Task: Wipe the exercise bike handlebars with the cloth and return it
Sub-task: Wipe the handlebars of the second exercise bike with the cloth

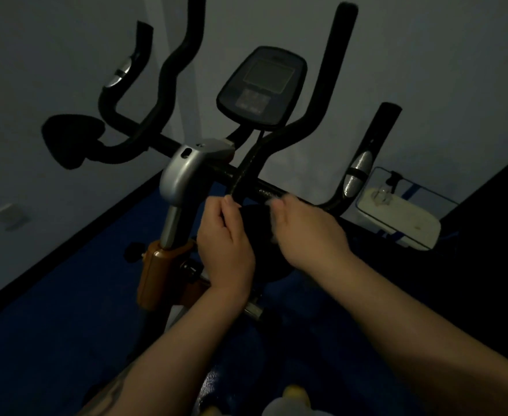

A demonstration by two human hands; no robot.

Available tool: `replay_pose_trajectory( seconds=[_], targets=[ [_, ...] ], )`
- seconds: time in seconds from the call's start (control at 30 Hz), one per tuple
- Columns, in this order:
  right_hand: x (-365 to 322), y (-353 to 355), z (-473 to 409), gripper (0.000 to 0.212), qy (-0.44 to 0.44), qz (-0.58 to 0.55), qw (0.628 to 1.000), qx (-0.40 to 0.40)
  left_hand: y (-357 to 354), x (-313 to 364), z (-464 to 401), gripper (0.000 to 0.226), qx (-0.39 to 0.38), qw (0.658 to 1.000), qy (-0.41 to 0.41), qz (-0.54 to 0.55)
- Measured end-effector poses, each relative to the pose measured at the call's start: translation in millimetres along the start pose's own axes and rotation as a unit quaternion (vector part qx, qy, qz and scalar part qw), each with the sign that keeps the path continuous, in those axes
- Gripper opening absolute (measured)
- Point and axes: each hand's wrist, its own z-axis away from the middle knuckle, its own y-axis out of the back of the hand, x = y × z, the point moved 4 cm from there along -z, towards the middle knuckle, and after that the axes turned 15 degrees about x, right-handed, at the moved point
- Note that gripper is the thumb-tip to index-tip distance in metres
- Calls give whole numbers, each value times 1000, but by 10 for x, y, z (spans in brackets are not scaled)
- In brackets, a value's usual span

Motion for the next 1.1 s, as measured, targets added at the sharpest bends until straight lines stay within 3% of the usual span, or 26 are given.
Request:
replay_pose_trajectory(
  seconds=[0.17,0.27,0.47,0.6,0.77,0.87,1.03,1.1],
  targets=[
    [13,-28,327,27,-109,-127,979,114,48,24,16,28,-72,997,-10,2],
    [-34,-55,742,41,-158,-178,961,141,105,8,35,30,-117,993,4,6],
    [-7,-58,397,32,-140,-92,970,177,235,-3,7,28,-171,985,-6,19],
    [-40,-20,825,36,-137,-105,971,167,293,7,-34,27,-185,982,-12,33],
    [-74,258,446,27,-3,-100,964,247,304,-42,-138,26,-213,972,39,87],
    [-317,80,338,31,89,-18,971,222,333,-112,-142,25,-177,967,120,142],
    [-145,150,446,29,259,11,952,160,389,-210,-76,28,-133,973,148,120],
    [-191,185,274,31,237,-6,961,143,371,-172,-62,28,-123,977,134,111]
  ],
)
